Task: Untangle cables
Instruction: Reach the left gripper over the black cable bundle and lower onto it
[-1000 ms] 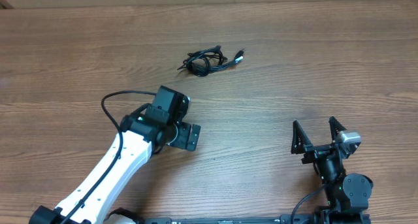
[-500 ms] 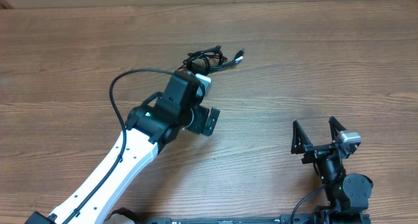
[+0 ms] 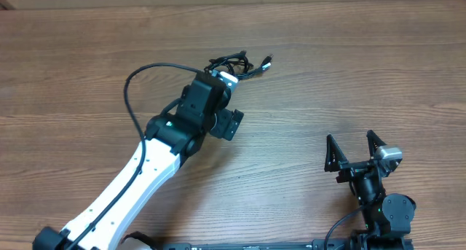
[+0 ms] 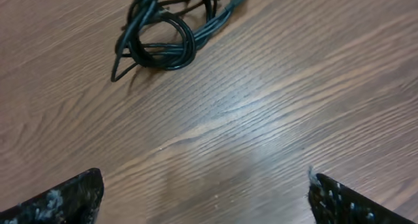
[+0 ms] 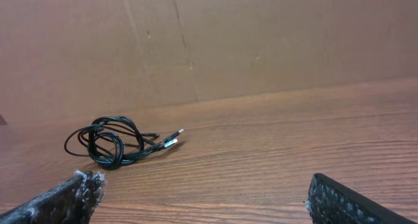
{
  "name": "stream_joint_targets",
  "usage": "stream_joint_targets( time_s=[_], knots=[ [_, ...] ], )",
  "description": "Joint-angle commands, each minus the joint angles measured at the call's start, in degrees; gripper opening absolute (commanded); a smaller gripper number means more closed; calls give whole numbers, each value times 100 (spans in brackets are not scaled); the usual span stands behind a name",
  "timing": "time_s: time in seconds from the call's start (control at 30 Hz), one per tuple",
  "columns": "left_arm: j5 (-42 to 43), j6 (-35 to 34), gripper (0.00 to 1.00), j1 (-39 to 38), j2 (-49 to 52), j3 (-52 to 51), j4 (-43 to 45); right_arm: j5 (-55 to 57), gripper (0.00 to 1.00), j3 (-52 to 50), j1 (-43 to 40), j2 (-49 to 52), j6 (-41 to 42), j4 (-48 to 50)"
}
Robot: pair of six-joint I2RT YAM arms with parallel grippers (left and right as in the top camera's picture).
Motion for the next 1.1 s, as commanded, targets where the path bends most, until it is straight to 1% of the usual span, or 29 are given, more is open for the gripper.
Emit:
stream_joint_targets(
  time_s=[0.0, 0.23, 0.37, 0.47, 0.57, 0.6, 0.87, 1.07],
  knots=[
    [-101, 796, 99, 37, 400, 118, 260, 57, 100, -61, 37, -52, -26, 24],
    [-306, 1808, 100, 39, 999, 118, 1331, 59, 100, -59, 37, -52, -26, 24],
    [-402, 1814, 100, 122, 1167, 118, 1611, 57, 100, -61, 37, -52, -26, 24],
    [-372, 1690, 100, 422, 1217, 118, 1709, 57, 100, -59, 37, -52, -26, 24],
    [-190, 1663, 100, 684, 1217, 118, 1720, 57, 100, -59, 37, -52, -26, 24],
    [2, 1668, 99, 758, 1217, 118, 1707, 57, 100, -61, 37, -52, -26, 26],
    [72, 1792, 100, 782, 1300, 118, 1943, 57, 100, -61, 37, -52, -24, 24],
    [72, 1794, 100, 782, 1698, 118, 2267, 57, 100, -59, 37, -52, -26, 24]
  ],
)
